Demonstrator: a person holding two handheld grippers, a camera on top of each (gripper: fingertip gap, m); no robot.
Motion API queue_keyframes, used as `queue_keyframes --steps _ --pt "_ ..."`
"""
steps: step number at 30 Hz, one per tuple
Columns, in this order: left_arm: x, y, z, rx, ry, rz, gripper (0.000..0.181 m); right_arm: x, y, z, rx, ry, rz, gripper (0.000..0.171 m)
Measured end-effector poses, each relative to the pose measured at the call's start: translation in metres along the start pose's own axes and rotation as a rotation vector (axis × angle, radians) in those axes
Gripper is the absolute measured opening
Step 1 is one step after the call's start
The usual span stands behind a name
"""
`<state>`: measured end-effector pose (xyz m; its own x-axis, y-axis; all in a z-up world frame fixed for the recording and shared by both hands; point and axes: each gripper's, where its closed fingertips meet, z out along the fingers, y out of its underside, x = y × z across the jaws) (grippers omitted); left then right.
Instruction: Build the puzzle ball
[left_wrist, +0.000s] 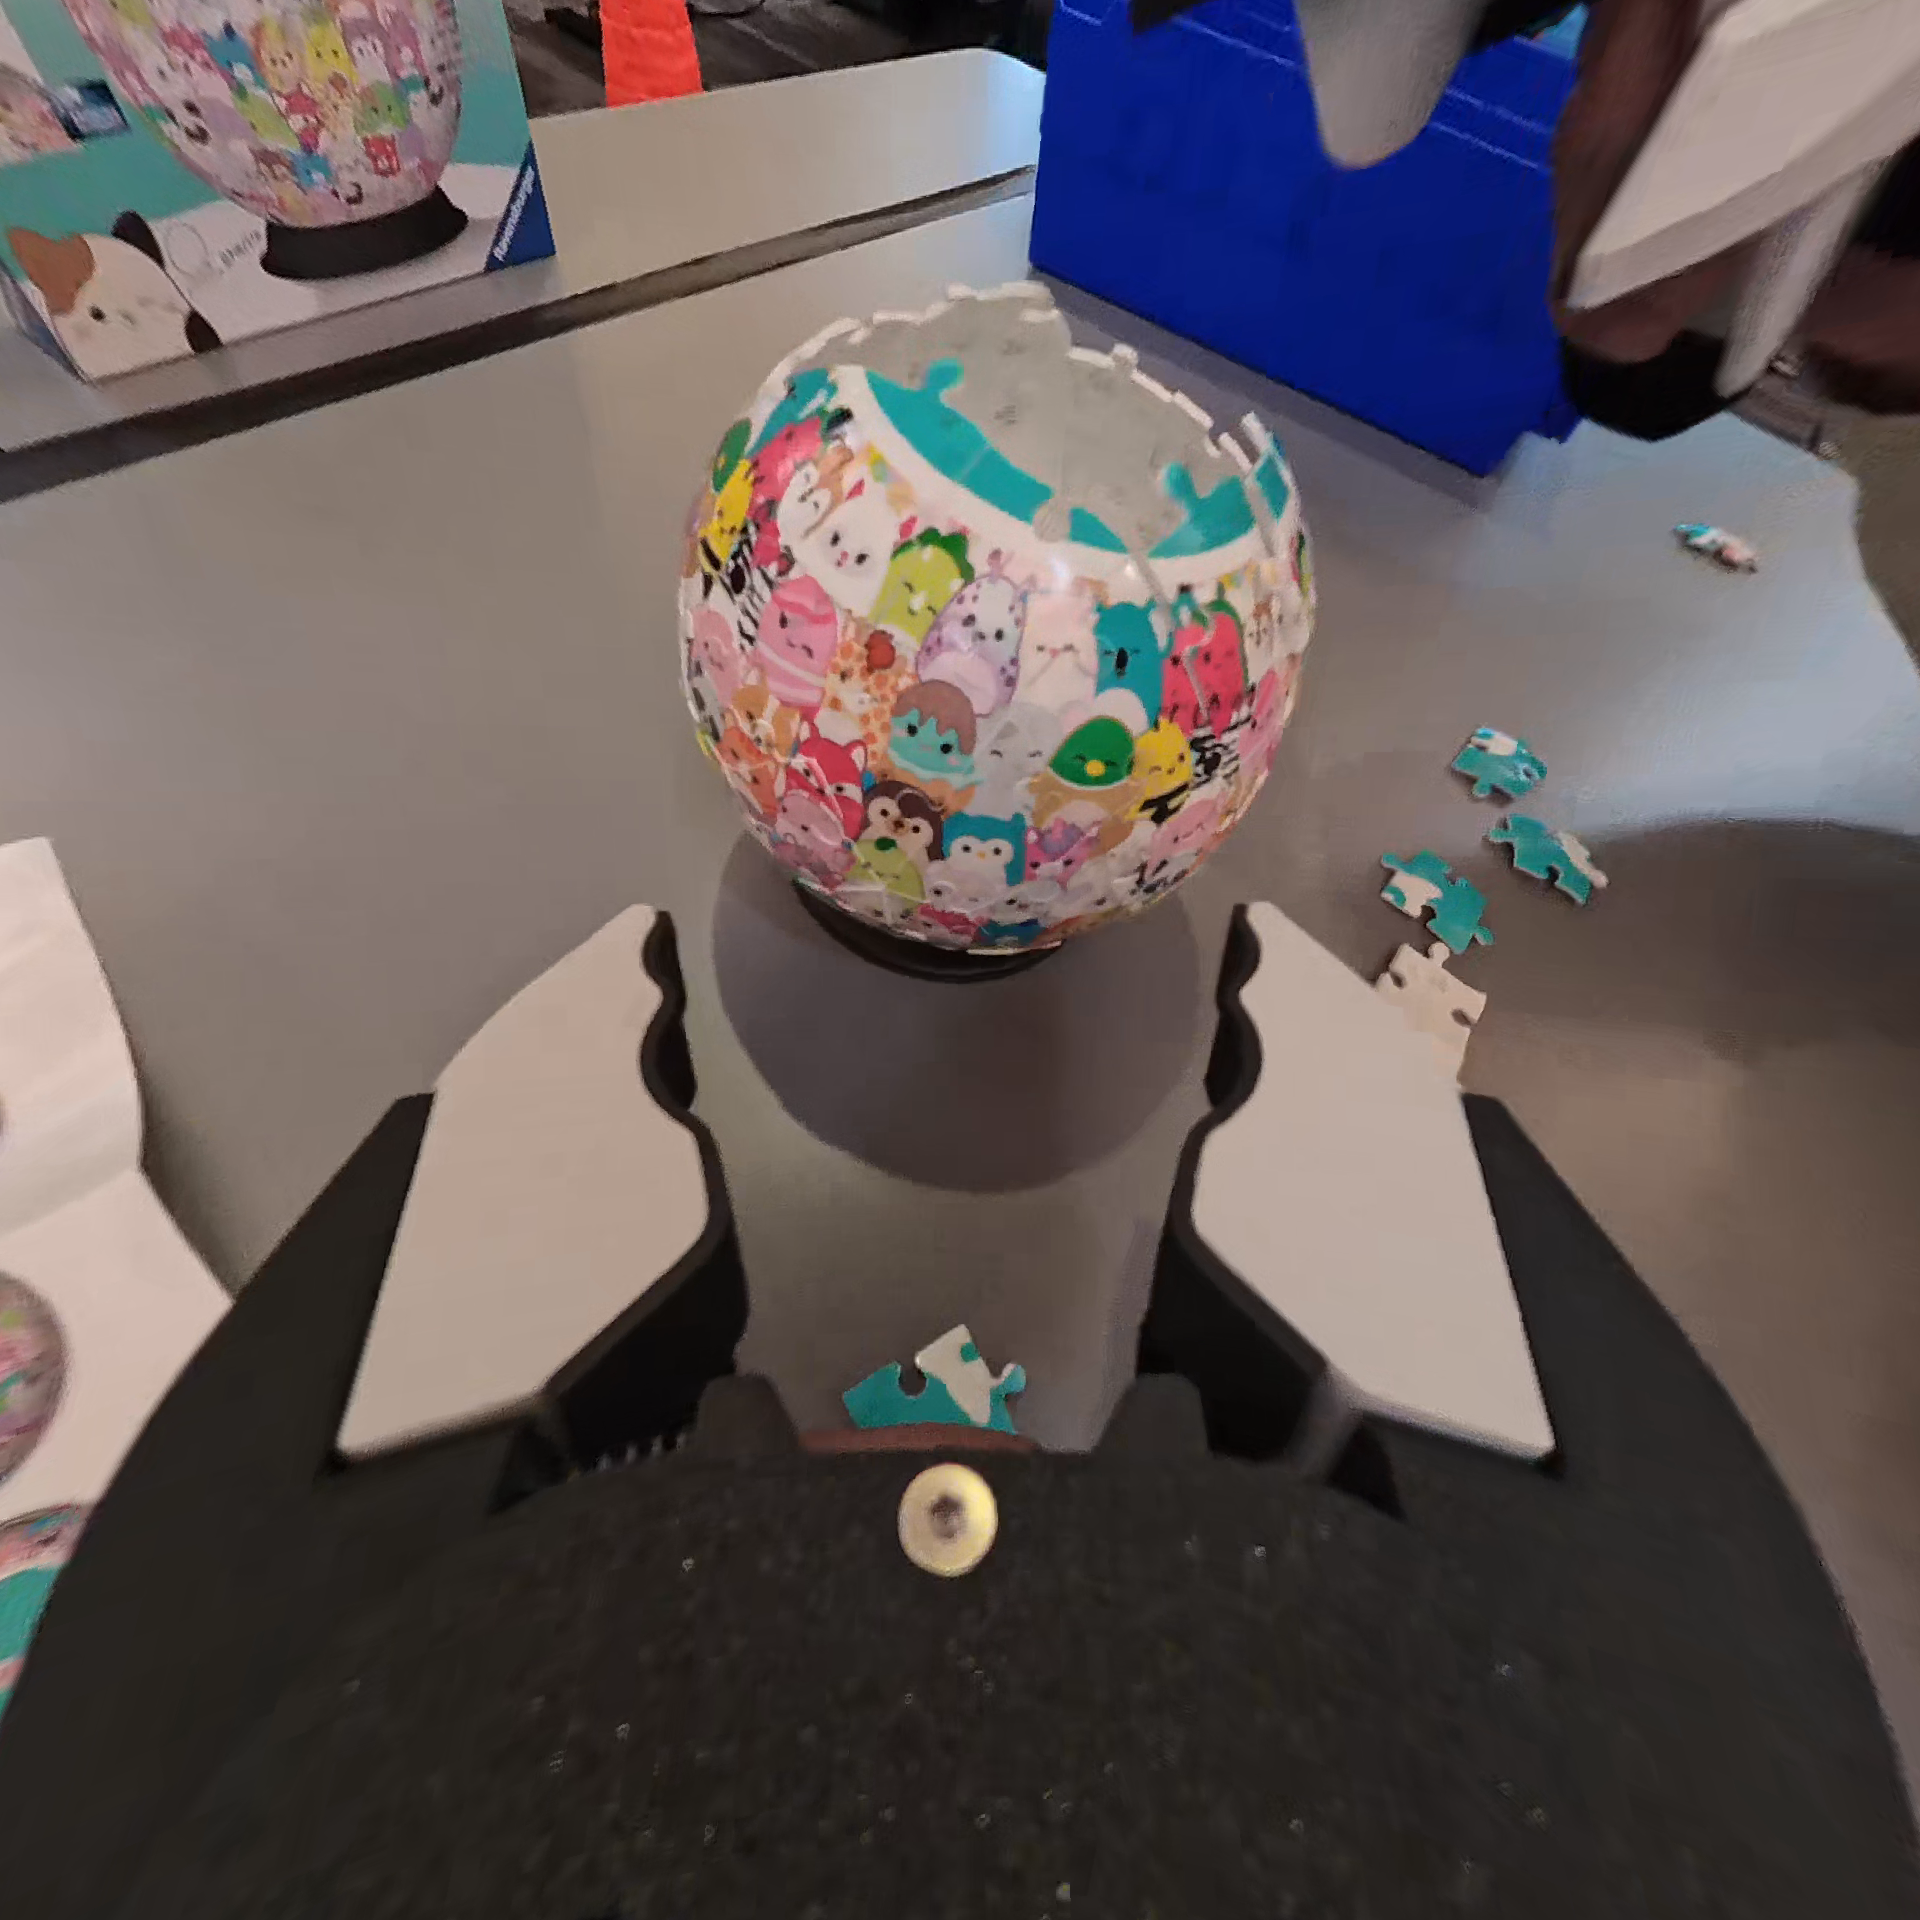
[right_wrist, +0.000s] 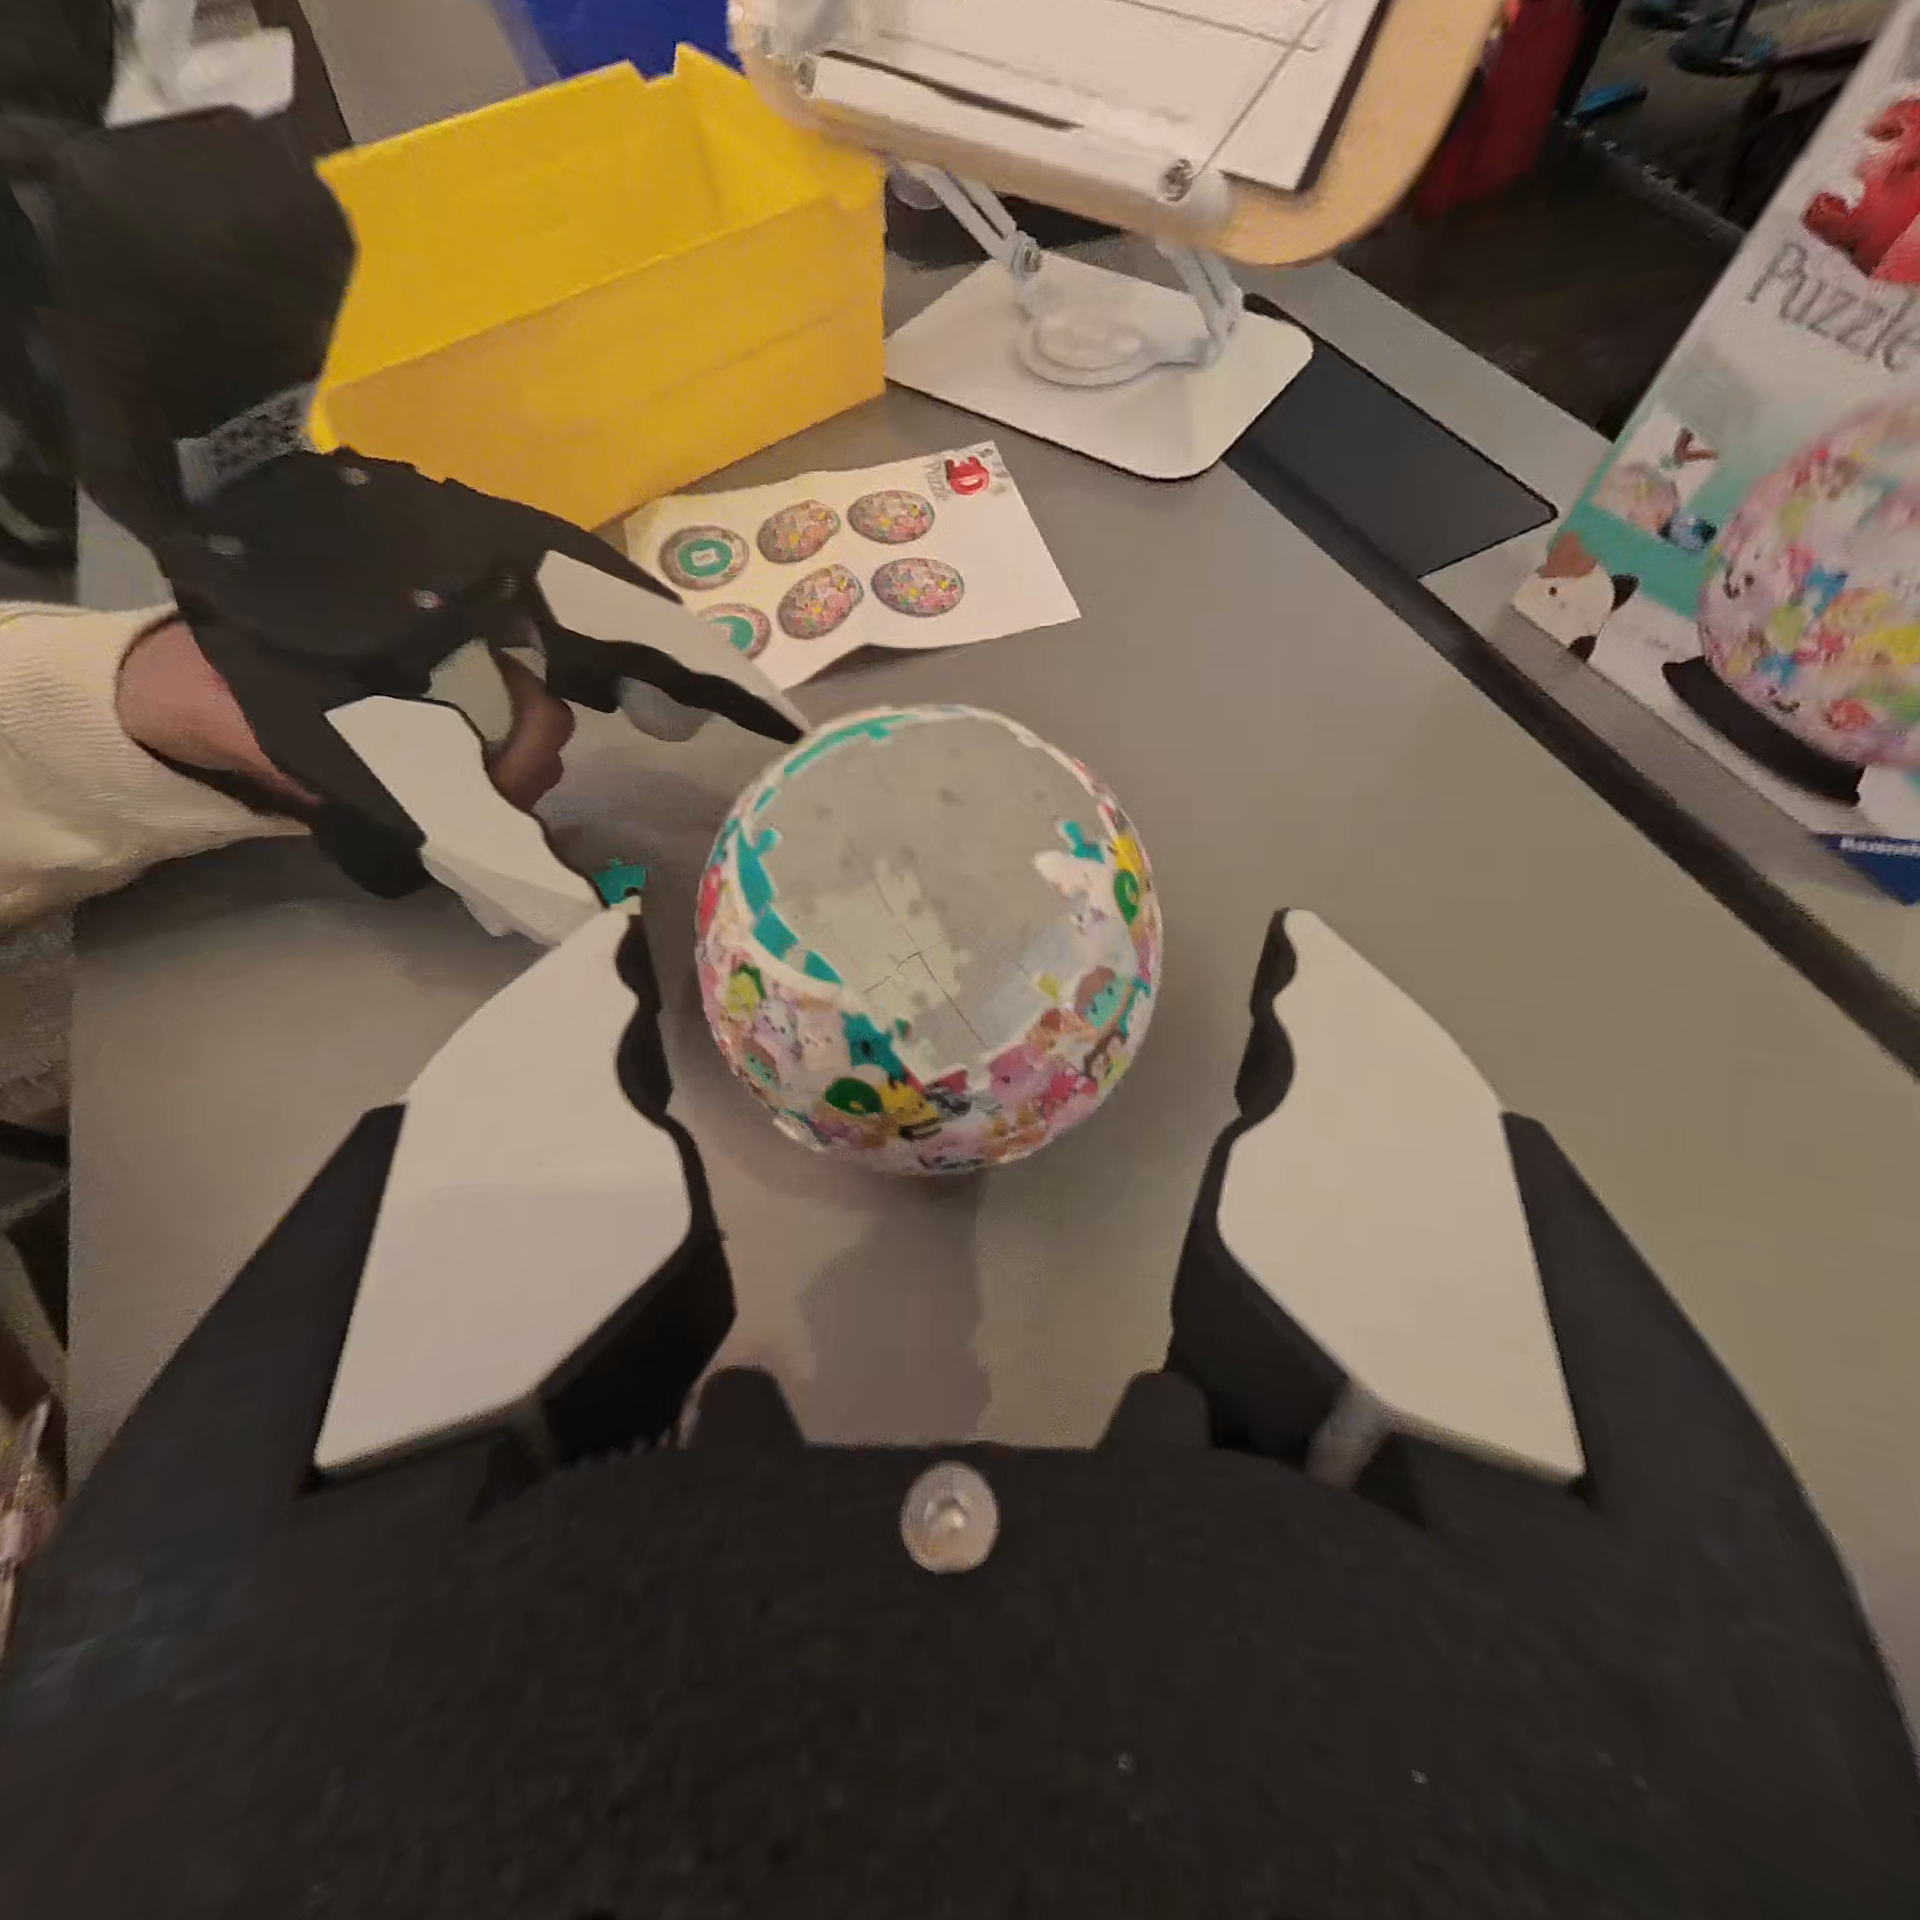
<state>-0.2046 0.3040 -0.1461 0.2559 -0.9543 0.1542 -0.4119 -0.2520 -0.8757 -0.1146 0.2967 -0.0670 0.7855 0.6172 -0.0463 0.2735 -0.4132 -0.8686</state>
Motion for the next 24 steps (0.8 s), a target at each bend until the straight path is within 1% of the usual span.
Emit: queue_keyframes --steps 2,5,8,9,10,12,13,14,16,19,20,22,24 --pt "0.000 -0.004 0.005 0.021 0.015 -0.034 0.102 -0.005 -0.001 0.009 -0.061 -0.004 -0.045 0.110" --pt "-0.002 -0.014 0.005 0.069 0.031 -0.093 0.106 0.003 0.010 0.022 -0.127 0.027 -0.086 0.115" --pt "-0.007 -0.026 -0.002 0.115 0.005 -0.096 0.106 0.010 0.017 0.025 -0.124 0.057 -0.107 0.115" --pt "-0.010 -0.030 -0.006 0.130 -0.006 -0.091 0.102 0.011 0.020 0.025 -0.128 0.062 -0.112 0.116" --pt "-0.010 -0.036 -0.010 0.147 -0.007 -0.079 0.091 0.013 0.023 0.025 -0.133 0.070 -0.114 0.119" --pt "-0.001 -0.048 -0.020 0.184 0.035 -0.021 0.062 0.008 0.025 0.025 -0.116 0.054 -0.109 0.121" --pt "0.006 -0.055 -0.024 0.196 0.062 0.022 0.055 0.005 0.025 0.025 -0.098 0.042 -0.103 0.121" --pt "0.015 -0.059 -0.026 0.194 0.090 0.073 0.055 0.001 0.025 0.025 -0.082 0.027 -0.097 0.121" --pt "0.032 -0.061 -0.027 0.141 0.139 0.213 0.055 0.000 0.027 0.027 -0.068 0.035 -0.098 0.121" --pt "0.046 -0.064 -0.025 0.104 0.152 0.436 0.055 0.006 0.033 0.029 -0.076 0.066 -0.109 0.120" --pt "0.049 -0.065 -0.024 0.092 0.160 0.478 0.057 0.006 0.032 0.029 -0.060 0.059 -0.103 0.119" --pt "0.051 -0.064 -0.018 0.054 0.178 0.525 0.071 0.005 0.032 0.030 -0.040 0.043 -0.079 0.119" --pt "0.050 -0.060 -0.011 0.014 0.179 0.567 0.078 0.006 0.033 0.032 -0.044 0.048 -0.087 0.121"
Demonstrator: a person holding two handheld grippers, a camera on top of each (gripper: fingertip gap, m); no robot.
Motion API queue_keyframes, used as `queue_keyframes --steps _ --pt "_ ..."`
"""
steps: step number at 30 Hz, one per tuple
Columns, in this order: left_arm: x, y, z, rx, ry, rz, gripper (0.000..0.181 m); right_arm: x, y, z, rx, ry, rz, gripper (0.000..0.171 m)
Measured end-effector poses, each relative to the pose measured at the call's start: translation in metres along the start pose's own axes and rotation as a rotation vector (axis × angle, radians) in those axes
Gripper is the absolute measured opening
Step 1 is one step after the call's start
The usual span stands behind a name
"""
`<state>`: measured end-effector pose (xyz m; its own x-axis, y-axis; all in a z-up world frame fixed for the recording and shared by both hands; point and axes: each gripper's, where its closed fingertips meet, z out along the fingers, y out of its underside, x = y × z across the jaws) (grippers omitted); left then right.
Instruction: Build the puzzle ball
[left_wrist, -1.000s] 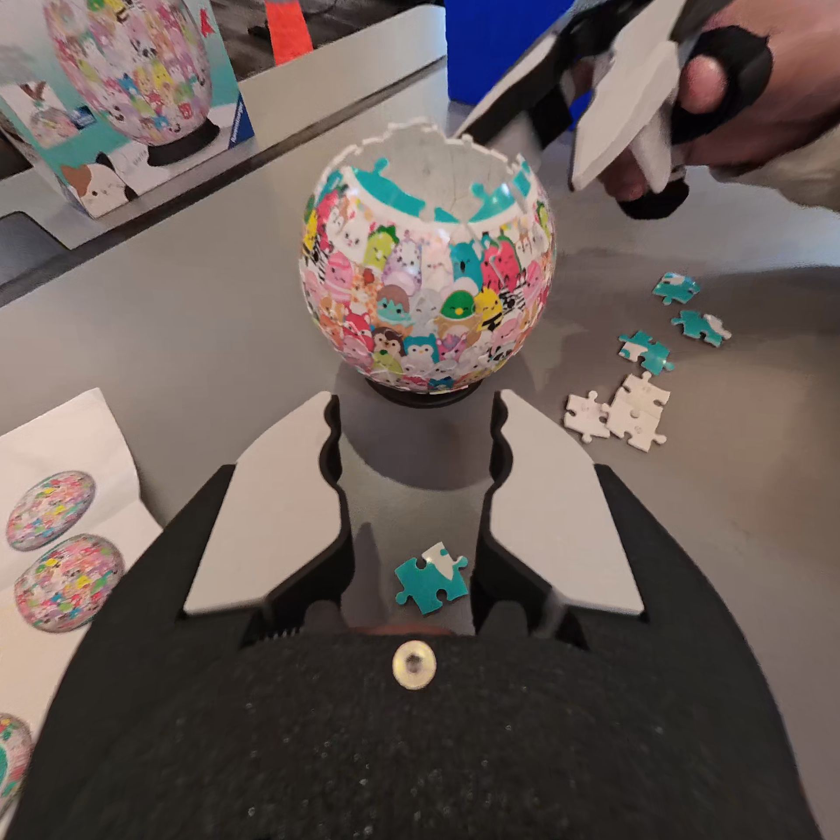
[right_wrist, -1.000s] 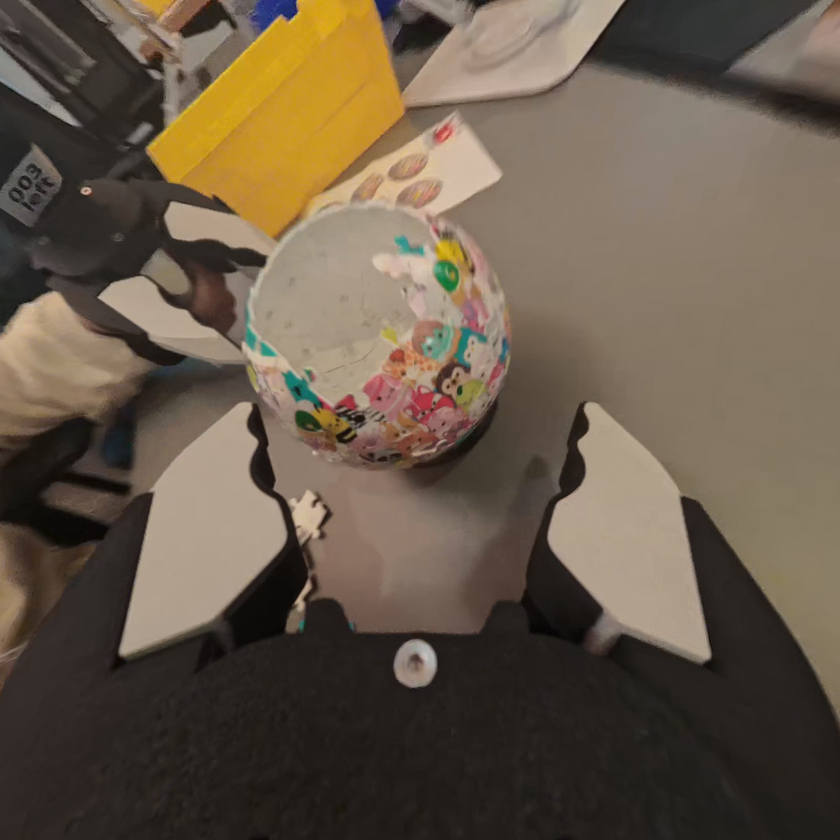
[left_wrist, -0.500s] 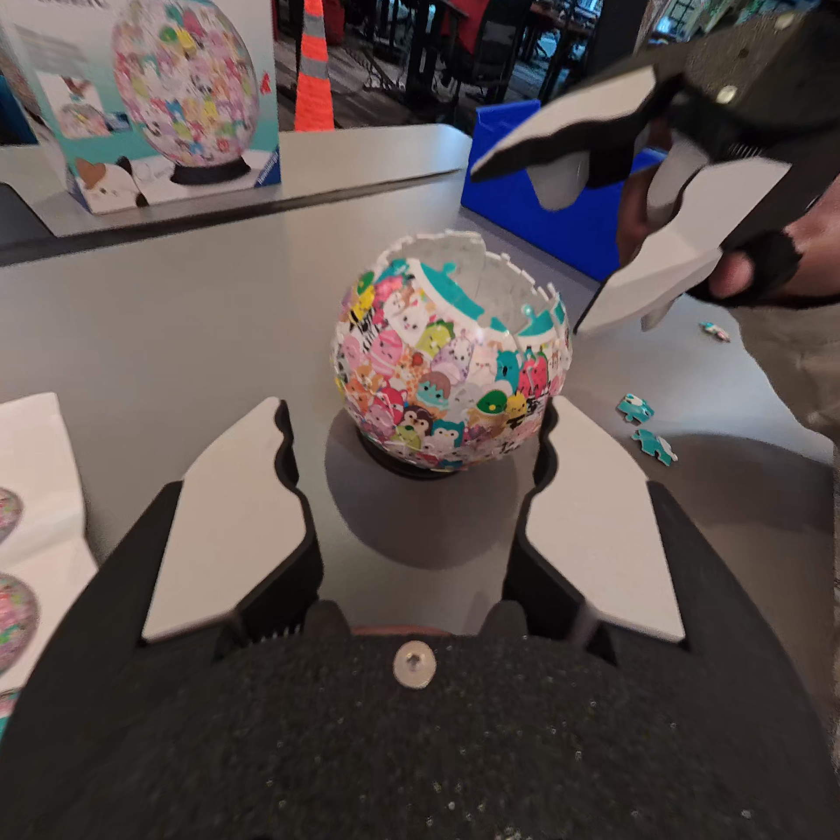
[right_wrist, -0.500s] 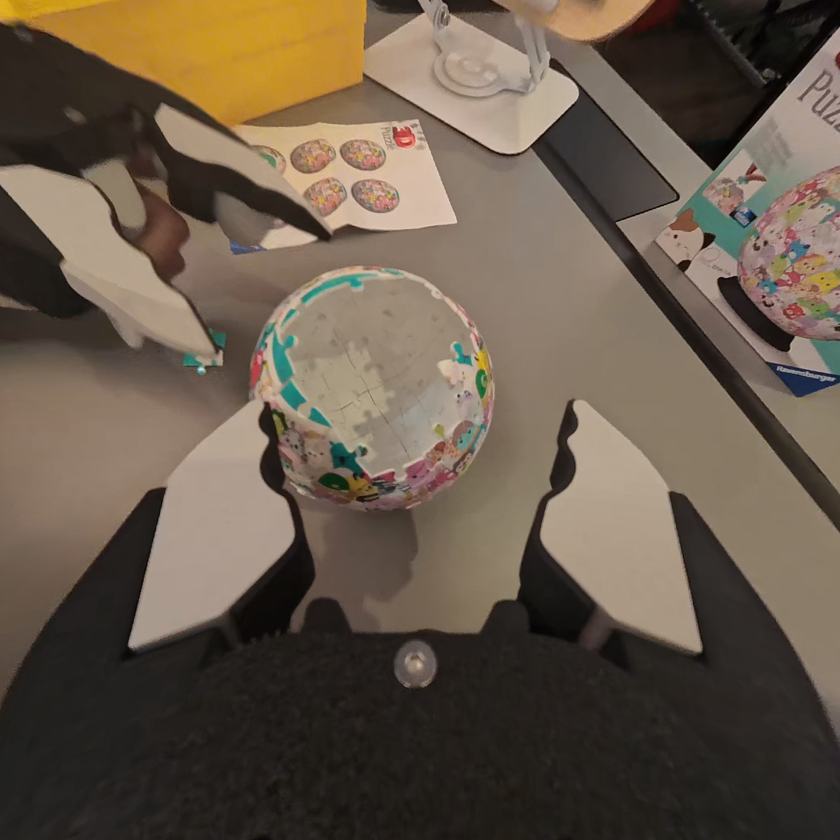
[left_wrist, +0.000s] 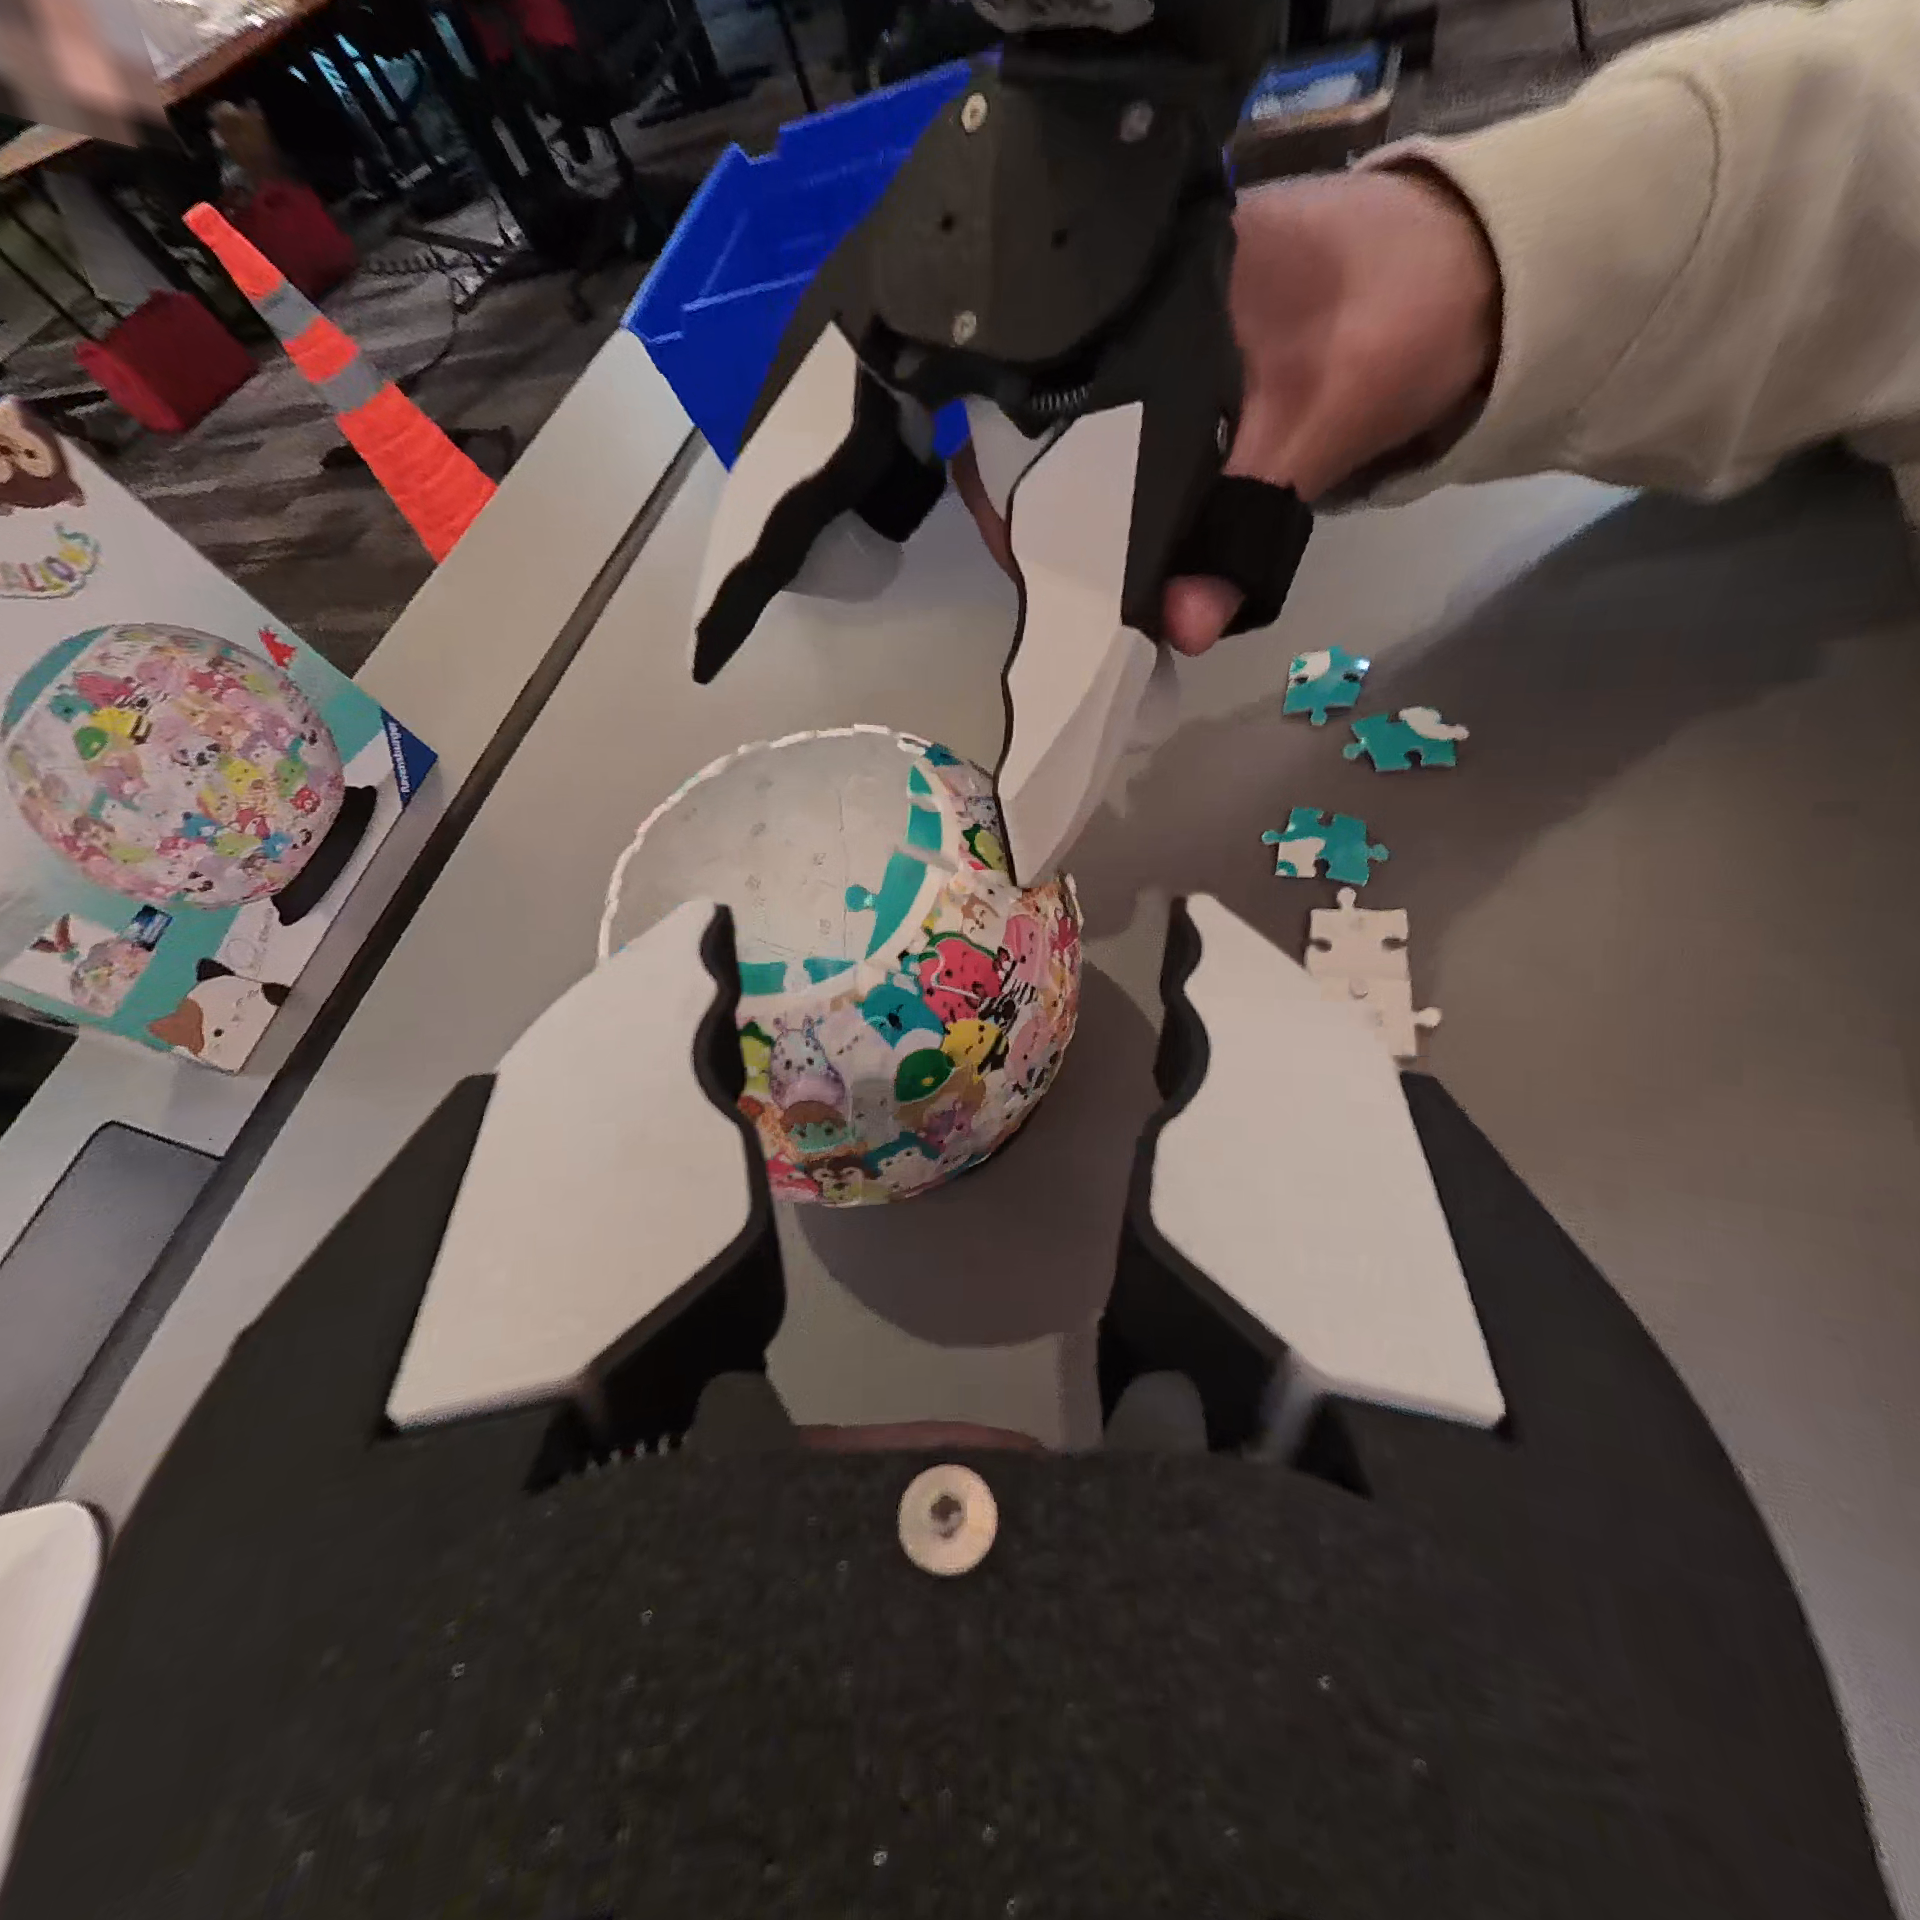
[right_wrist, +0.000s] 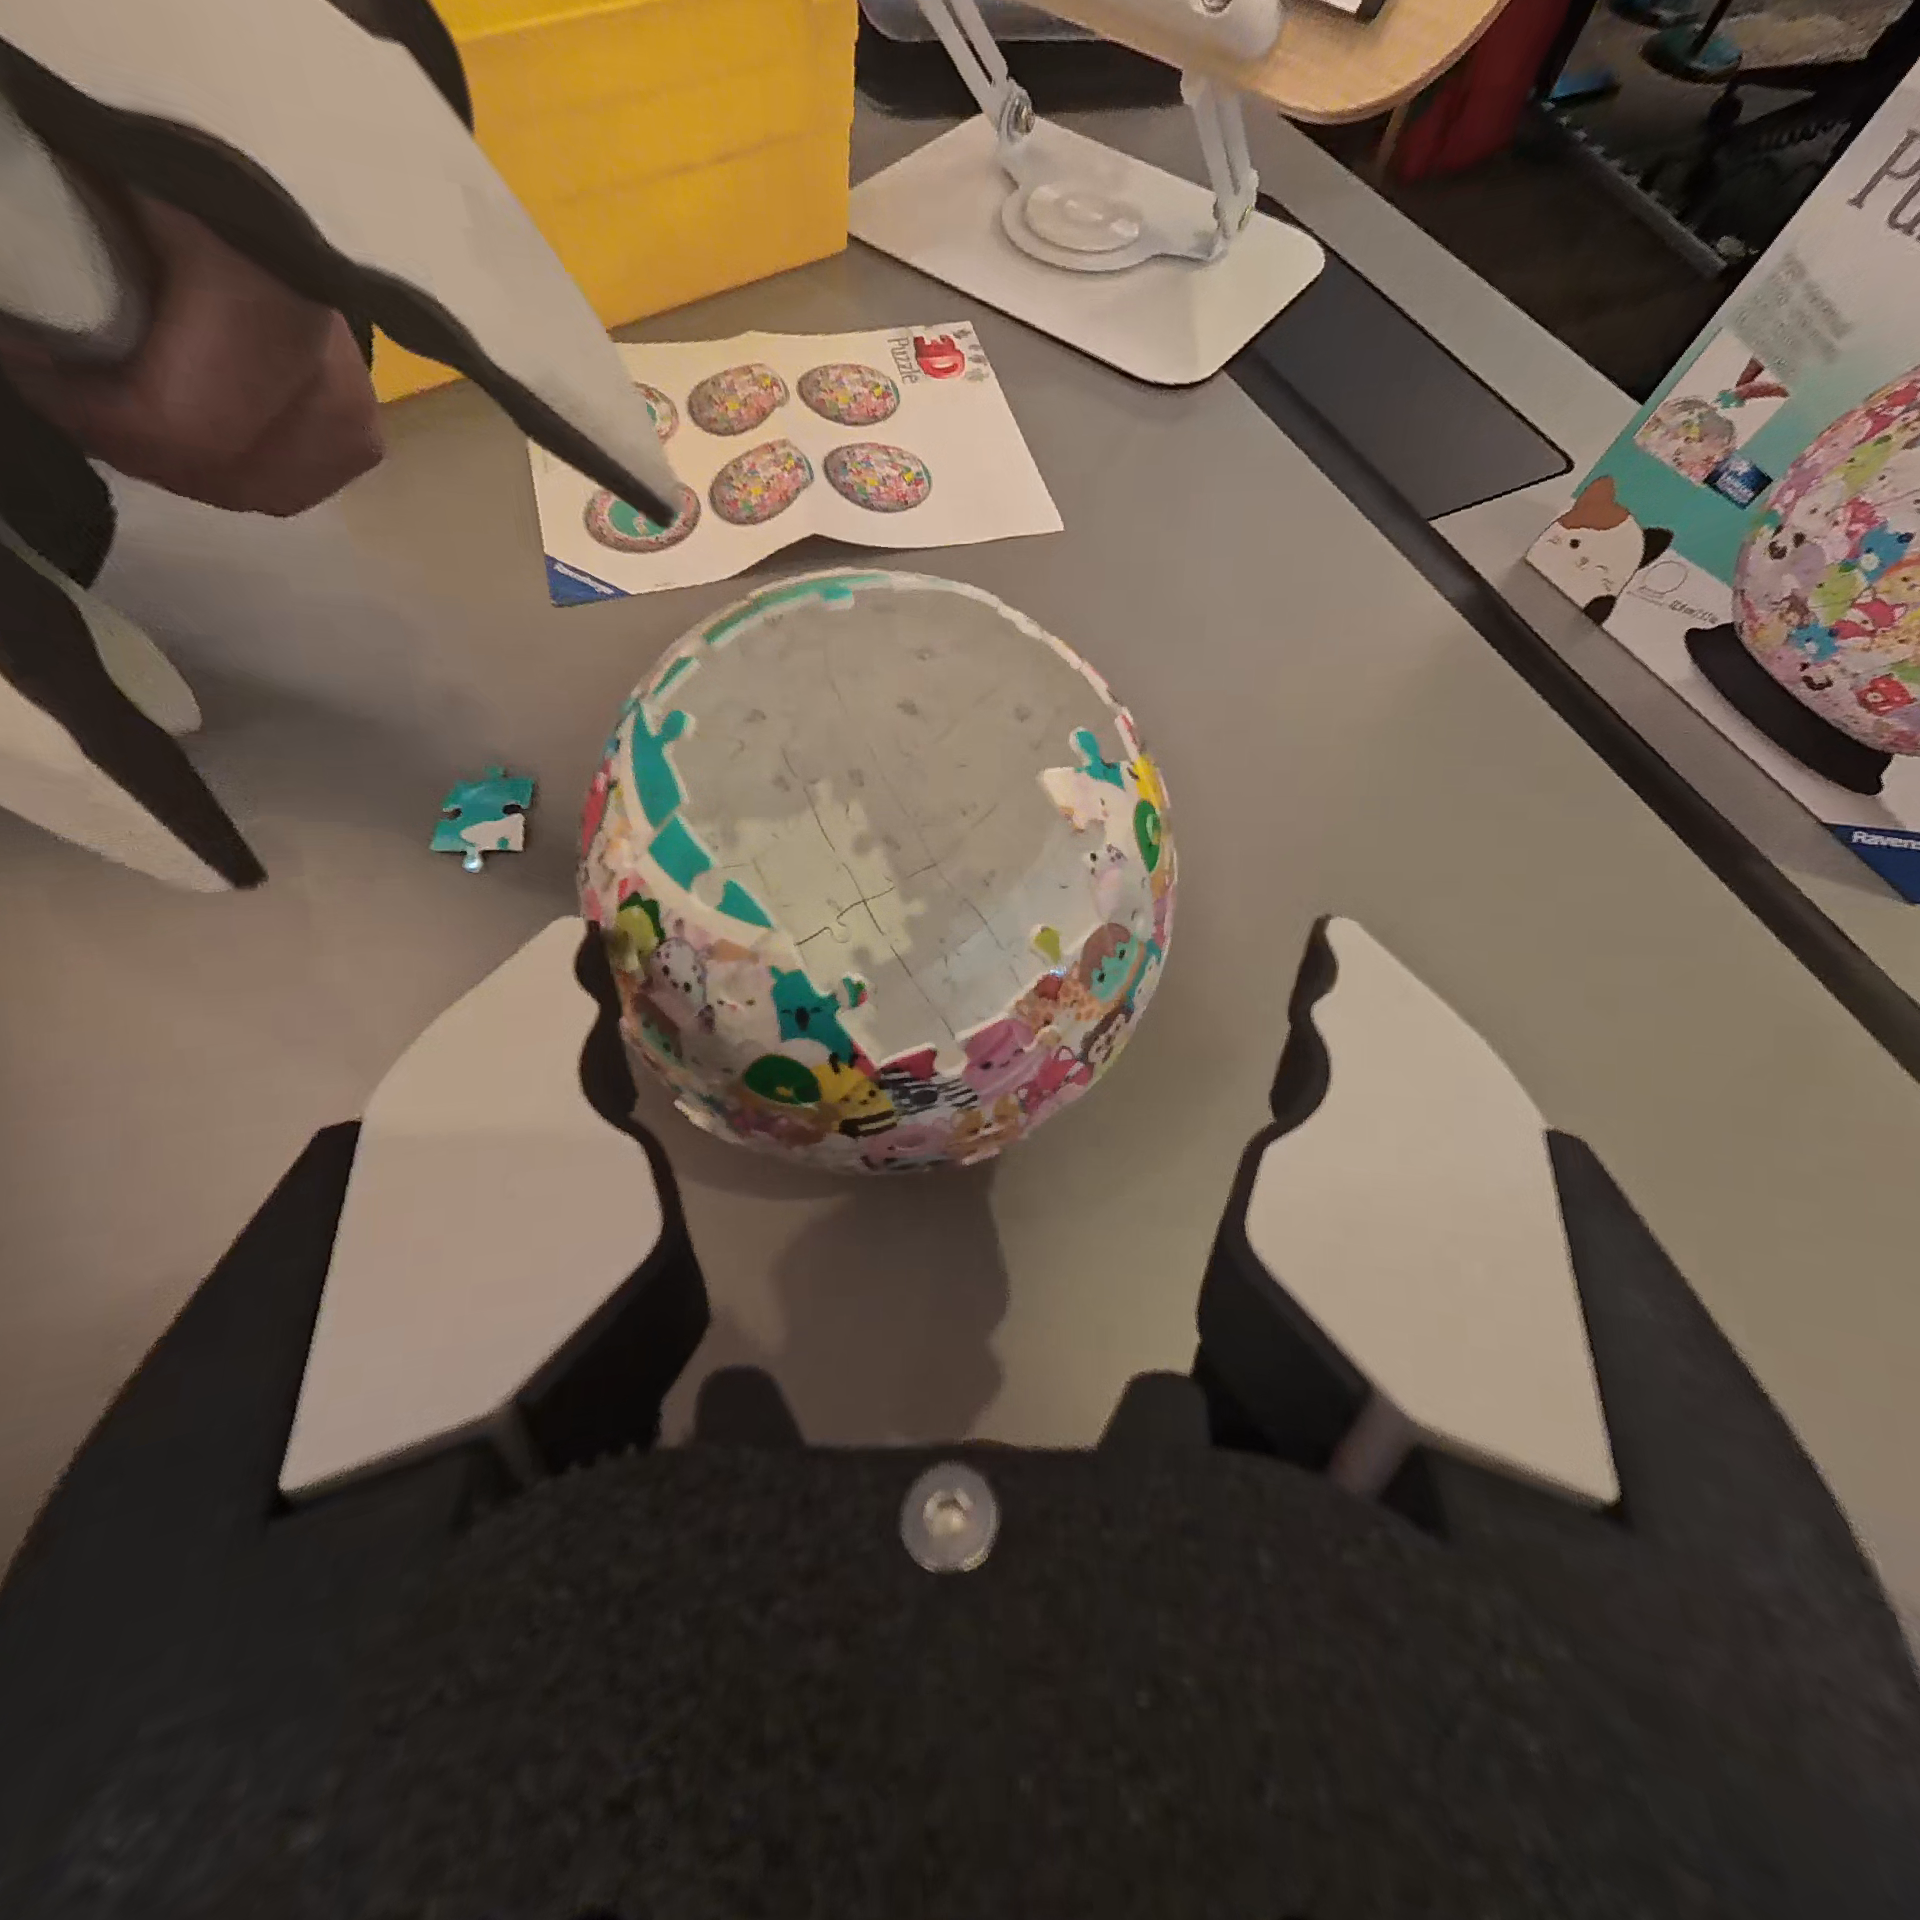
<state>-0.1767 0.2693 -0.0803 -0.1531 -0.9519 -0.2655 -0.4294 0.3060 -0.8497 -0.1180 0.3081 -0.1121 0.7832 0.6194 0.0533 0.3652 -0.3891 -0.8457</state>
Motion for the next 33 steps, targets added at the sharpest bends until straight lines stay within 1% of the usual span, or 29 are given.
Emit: queue_keyframes --steps 3,6,12,24,26,28,33 --pt "0.001 0.007 0.011 -0.057 0.009 0.049 0.085 0.000 -0.001 0.001 0.018 -0.004 0.008 0.121" --pt "0.007 0.009 0.019 -0.079 0.032 0.083 0.085 0.000 0.000 0.002 0.025 -0.018 0.023 0.121" --pt "0.016 0.013 0.028 -0.096 0.072 0.086 0.082 0.000 -0.002 0.003 0.030 -0.023 0.021 0.121" --pt "0.016 0.014 0.031 -0.094 0.073 0.080 0.084 0.002 -0.004 0.006 0.022 -0.027 0.036 0.123" --pt "0.014 0.014 0.031 -0.091 0.066 0.081 0.081 0.000 -0.007 0.005 0.035 -0.039 0.051 0.119" --pt "0.011 0.015 0.030 -0.089 0.054 0.075 0.082 -0.001 -0.011 0.000 0.065 -0.072 0.079 0.116" --pt "0.012 0.017 0.028 -0.084 0.060 0.063 0.081 0.012 -0.006 -0.005 0.052 -0.035 0.077 0.116"
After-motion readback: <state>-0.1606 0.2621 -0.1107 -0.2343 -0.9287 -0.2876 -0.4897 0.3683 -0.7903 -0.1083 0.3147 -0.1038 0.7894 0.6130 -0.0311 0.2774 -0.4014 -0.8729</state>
